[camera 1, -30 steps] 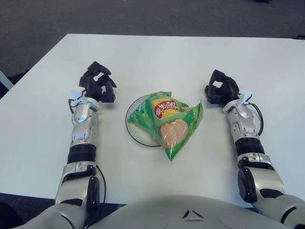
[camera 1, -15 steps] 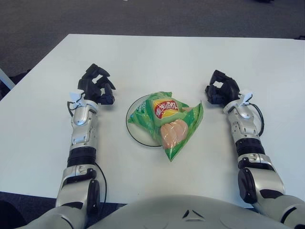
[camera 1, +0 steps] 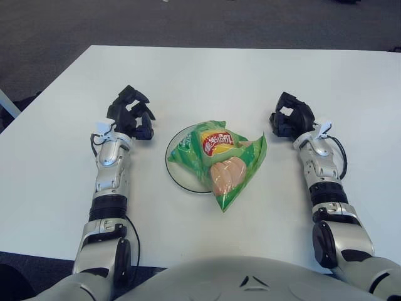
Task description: Put the snack into the plate.
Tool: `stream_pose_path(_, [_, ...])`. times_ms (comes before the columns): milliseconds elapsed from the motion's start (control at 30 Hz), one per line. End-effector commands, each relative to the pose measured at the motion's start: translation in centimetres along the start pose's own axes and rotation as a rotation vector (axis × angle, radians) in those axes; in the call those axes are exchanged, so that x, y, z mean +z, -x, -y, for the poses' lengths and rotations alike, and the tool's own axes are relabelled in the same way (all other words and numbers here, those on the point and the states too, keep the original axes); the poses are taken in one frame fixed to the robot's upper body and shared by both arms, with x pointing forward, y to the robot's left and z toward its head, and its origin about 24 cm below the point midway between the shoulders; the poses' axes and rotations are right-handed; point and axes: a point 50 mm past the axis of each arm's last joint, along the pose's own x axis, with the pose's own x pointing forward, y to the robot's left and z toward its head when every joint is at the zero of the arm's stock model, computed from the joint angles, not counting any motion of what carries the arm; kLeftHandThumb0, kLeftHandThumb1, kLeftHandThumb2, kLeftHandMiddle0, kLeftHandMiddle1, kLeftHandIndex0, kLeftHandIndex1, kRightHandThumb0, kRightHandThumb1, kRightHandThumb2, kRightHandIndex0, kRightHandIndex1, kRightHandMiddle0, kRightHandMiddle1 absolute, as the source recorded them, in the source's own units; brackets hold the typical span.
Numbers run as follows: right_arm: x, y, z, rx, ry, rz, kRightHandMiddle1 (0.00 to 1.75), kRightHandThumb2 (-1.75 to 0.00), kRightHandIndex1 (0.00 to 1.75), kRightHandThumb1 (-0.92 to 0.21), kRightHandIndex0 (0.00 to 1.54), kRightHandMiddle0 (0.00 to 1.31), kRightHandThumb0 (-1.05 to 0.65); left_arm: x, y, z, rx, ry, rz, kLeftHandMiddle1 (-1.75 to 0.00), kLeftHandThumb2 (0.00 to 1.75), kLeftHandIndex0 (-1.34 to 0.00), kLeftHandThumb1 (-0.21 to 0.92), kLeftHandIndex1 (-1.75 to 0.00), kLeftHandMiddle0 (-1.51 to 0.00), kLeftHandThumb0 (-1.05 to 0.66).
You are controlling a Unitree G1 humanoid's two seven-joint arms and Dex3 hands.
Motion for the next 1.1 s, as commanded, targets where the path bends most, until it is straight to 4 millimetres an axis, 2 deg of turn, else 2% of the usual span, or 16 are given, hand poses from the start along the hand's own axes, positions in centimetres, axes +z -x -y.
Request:
stream_pose_path(0, [-3.79, 1.95, -0.13, -0.027, -0.058, -0.153, 1.75, -1.42, 1.75, -0.23, 1.34, 0.69, -0.52, -3.8, 2.93, -0.22, 0.016, 0.031, -0.166, -1.73, 1.75, -0.68, -0.07, -1.75, -0.89, -0.01])
stream_pose_path(500, [-3.76, 2.11, -0.27, -0.019, -0.068, -0.152, 1.75, -1.43, 1.75, -0.23, 1.34, 0.69, -0.52, -4.15, 2.82, -0.5, -0.047, 0.025, -0.197, -1.75, 1.75, -0.69, -0.06, -1.74, -0.89, -0.01])
stream_pose_path(767, [-3.73, 2.14, -0.28, -0.024, -0.073, -0.15, 1.75, -1.43, 1.75, -0.23, 1.34, 0.69, -0.52, -4.47, 2.92, -0.34, -0.054, 0.019, -0.212, -1.75, 1.75, -0.75, -0.1, -1.64, -0.92, -0.01])
stream_pose_path(833, [-3.67, 2.12, -0.3, -0.025, -0.078, -0.145, 1.75, -1.43, 1.75, -0.23, 1.34, 0.69, -0.52, -4.5, 2.89, -0.35, -0.052, 0.02, -0.217, -1.75, 1.6, -0.73, 0.05, -1.69, -1.11, -0.26])
stream_pose_path(900, [-3.63, 2.12, -0.31, -0.027, -0.085, -0.137, 1.75, -1.43, 1.75, -0.23, 1.34, 0.69, -0.52, -4.57, 2.86, -0.35, -0.05, 0.021, -0.223, -1.75, 1.52, -0.71, 0.13, -1.72, -1.22, -0.39])
stream_pose_path(1067, [-3.6, 2.14, -0.32, -0.034, -0.1, -0.119, 1.75, -1.43, 1.75, -0.22, 1.34, 0.69, -0.52, -4.64, 2.79, -0.34, -0.051, 0.02, -0.234, -1.75, 1.41, -0.67, 0.24, -1.74, -1.32, -0.49])
